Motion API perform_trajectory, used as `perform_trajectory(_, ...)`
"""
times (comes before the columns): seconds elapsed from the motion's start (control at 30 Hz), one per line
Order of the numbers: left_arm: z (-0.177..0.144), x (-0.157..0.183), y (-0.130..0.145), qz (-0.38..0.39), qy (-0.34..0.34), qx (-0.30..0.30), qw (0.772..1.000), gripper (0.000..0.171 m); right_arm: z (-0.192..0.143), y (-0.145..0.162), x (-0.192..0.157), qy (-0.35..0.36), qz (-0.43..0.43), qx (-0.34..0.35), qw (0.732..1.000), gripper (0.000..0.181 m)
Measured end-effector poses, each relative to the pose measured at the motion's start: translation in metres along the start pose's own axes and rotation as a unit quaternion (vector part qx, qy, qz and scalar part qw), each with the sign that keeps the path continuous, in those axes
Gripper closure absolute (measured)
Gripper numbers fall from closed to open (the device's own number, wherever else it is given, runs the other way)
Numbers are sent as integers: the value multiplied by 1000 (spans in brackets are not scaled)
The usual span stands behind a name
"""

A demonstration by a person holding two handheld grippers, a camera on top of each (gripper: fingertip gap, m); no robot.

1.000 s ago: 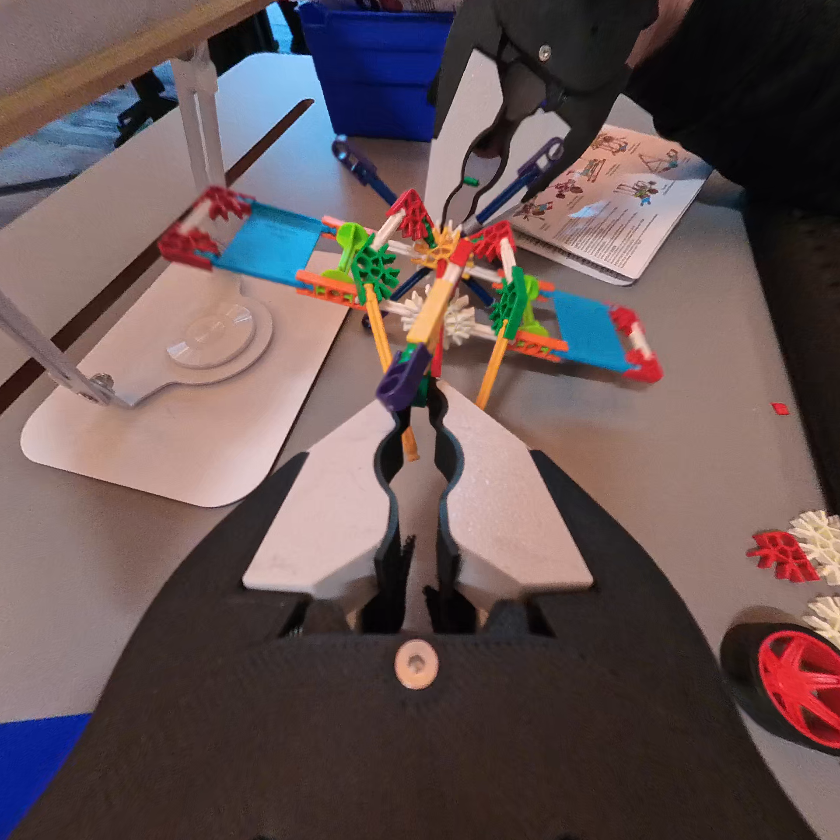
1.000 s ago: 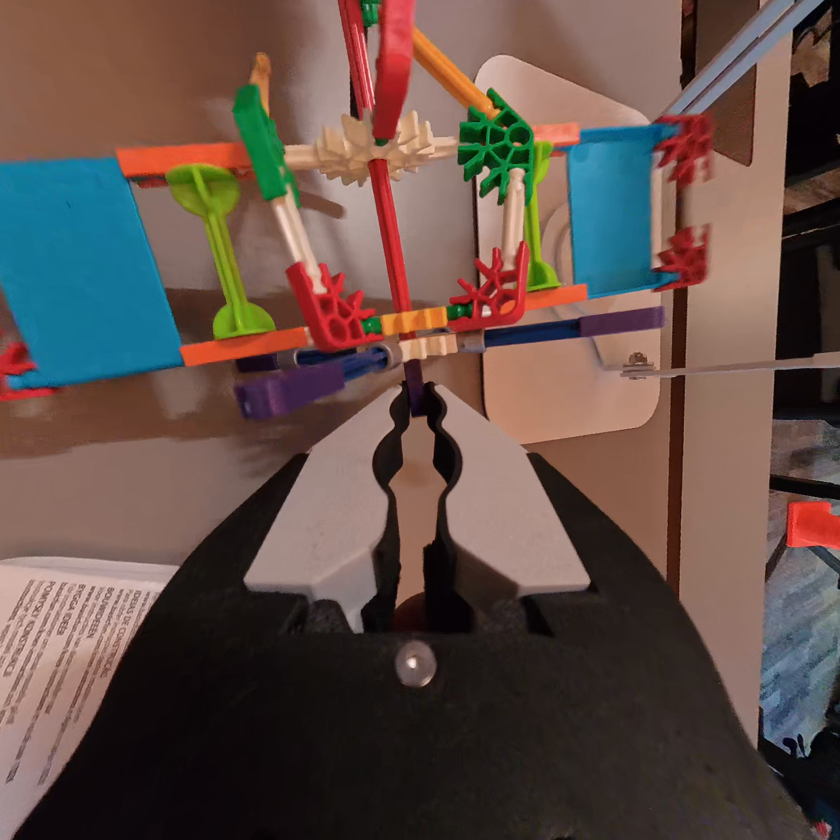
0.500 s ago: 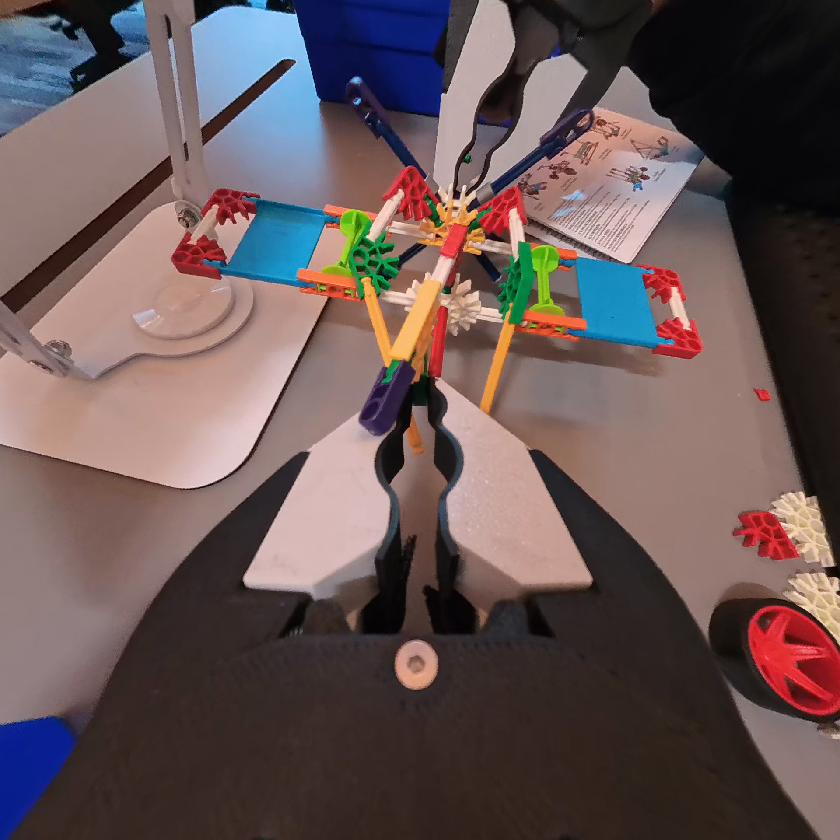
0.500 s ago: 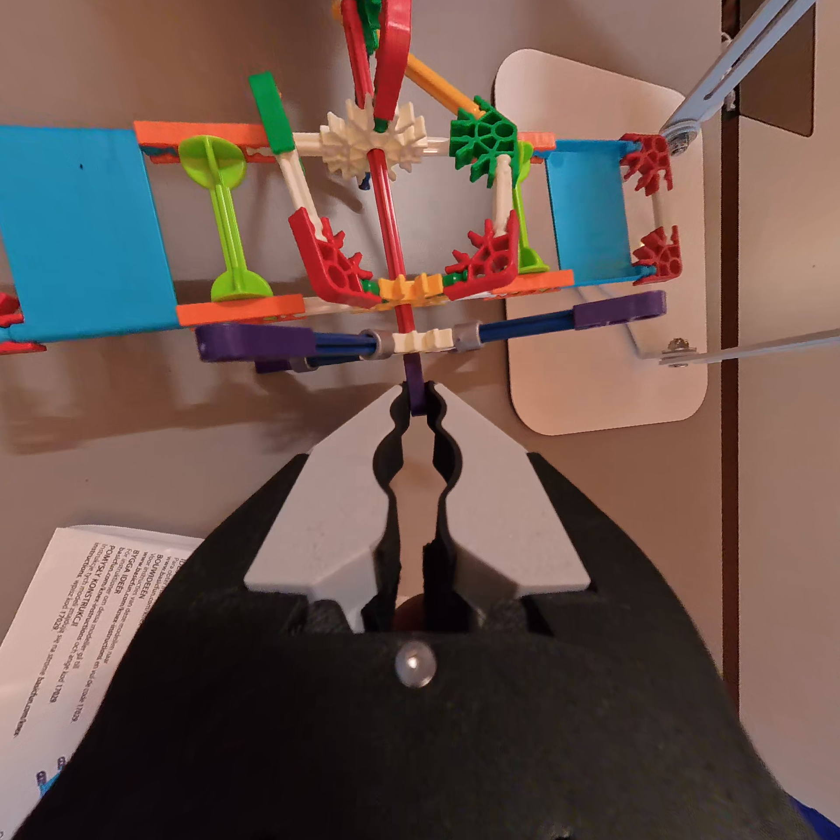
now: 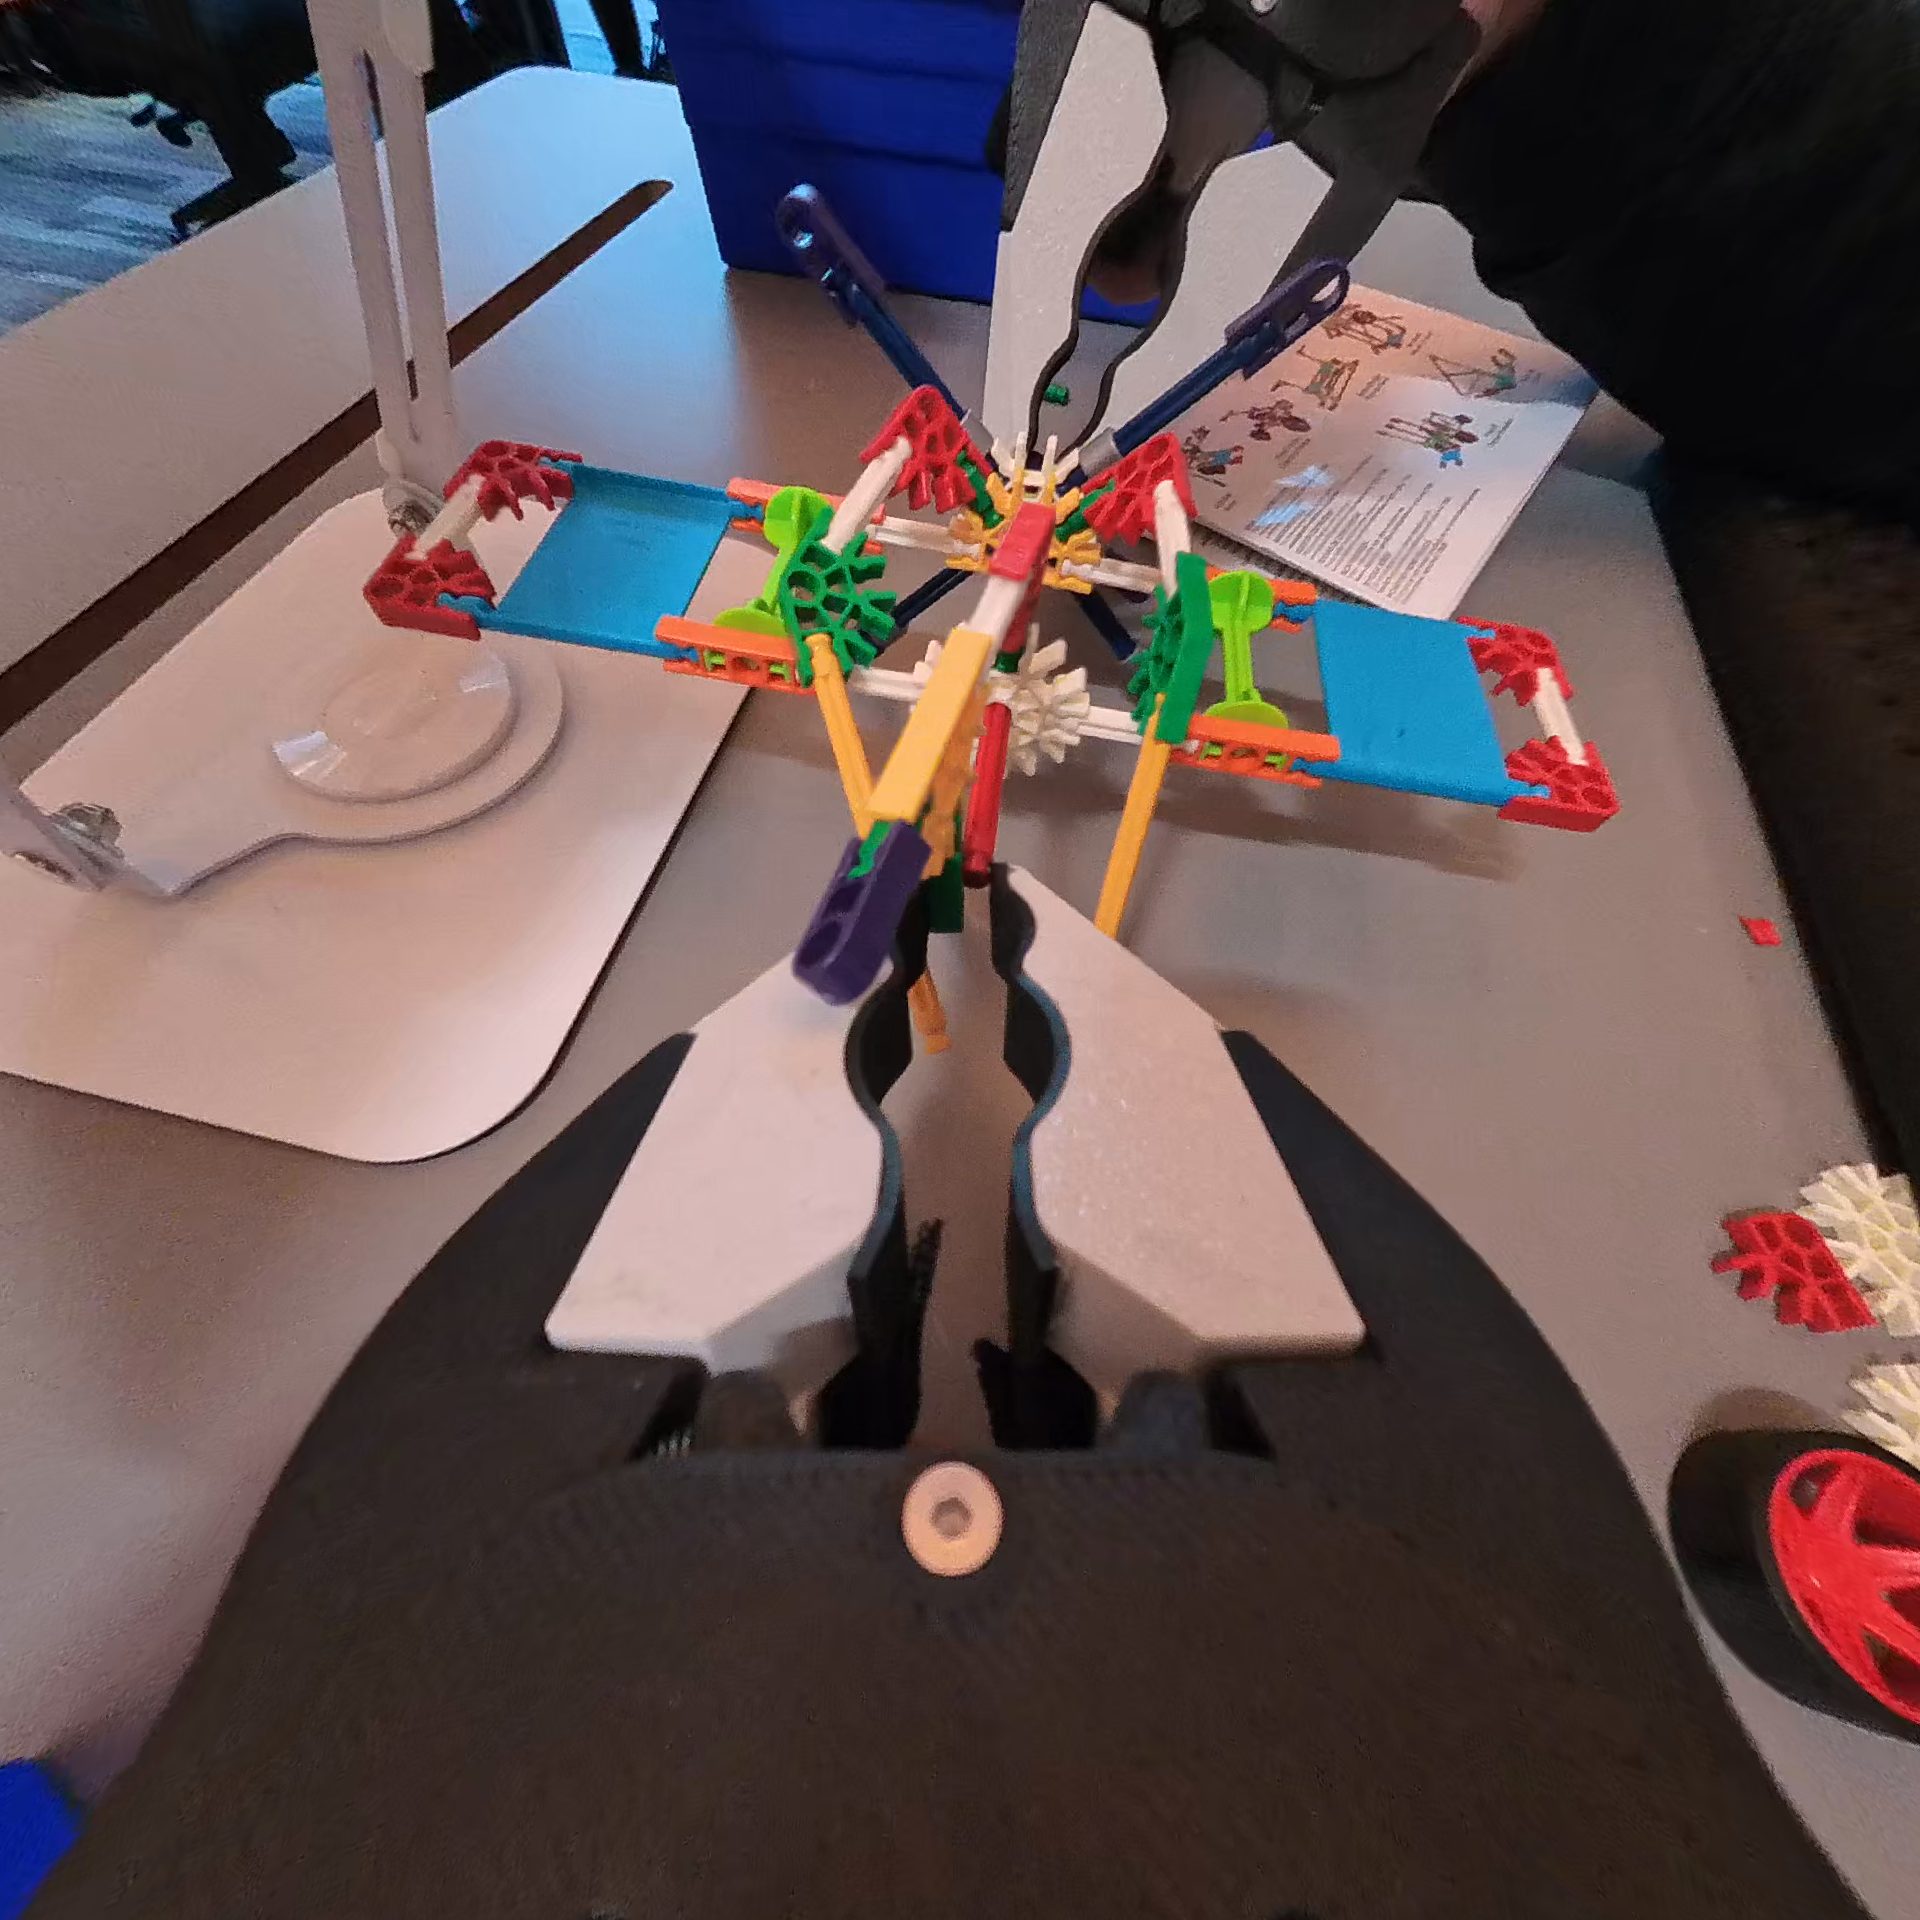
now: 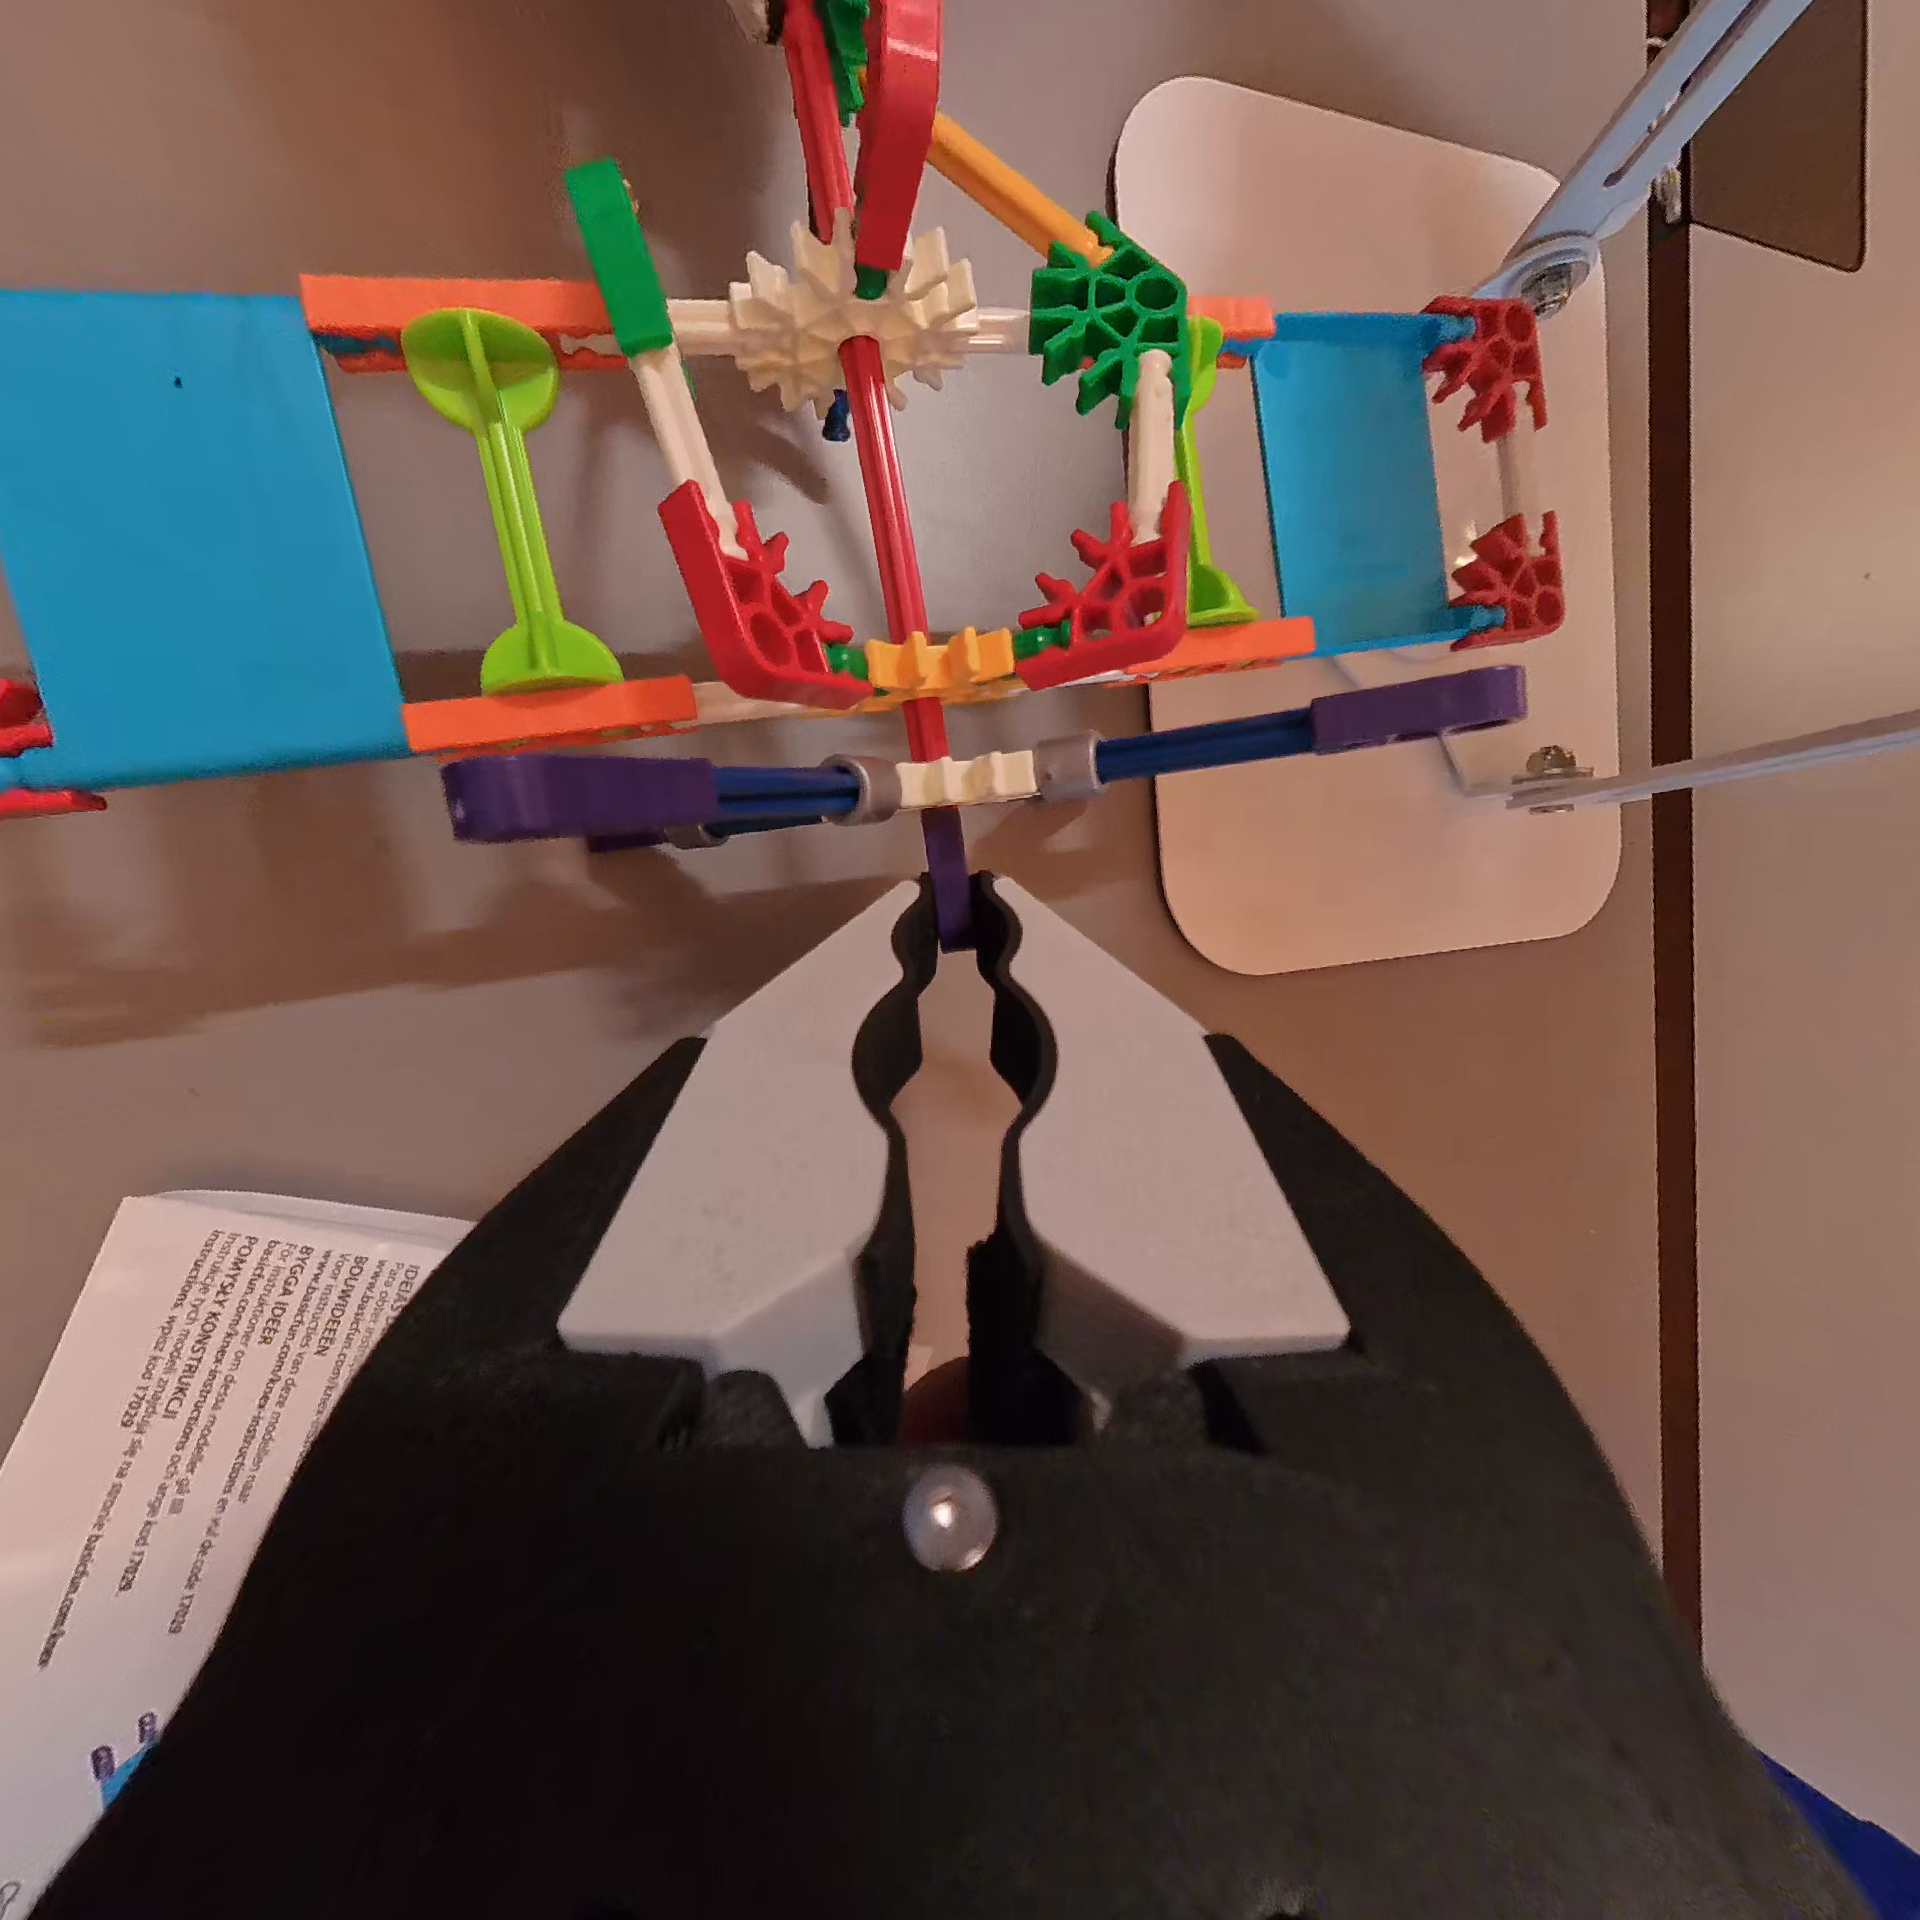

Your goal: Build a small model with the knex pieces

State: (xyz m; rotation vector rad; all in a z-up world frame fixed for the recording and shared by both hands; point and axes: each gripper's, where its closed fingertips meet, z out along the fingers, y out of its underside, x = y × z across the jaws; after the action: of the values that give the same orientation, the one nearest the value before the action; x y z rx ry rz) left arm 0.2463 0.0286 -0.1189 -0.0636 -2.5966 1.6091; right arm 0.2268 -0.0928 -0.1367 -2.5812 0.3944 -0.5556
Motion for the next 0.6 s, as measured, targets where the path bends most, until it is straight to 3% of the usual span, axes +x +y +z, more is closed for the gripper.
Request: perform_trajectory(0.6,3,7,-5,25,12,18,999,164,-3,6,-1,-17,13,5,1000,177)
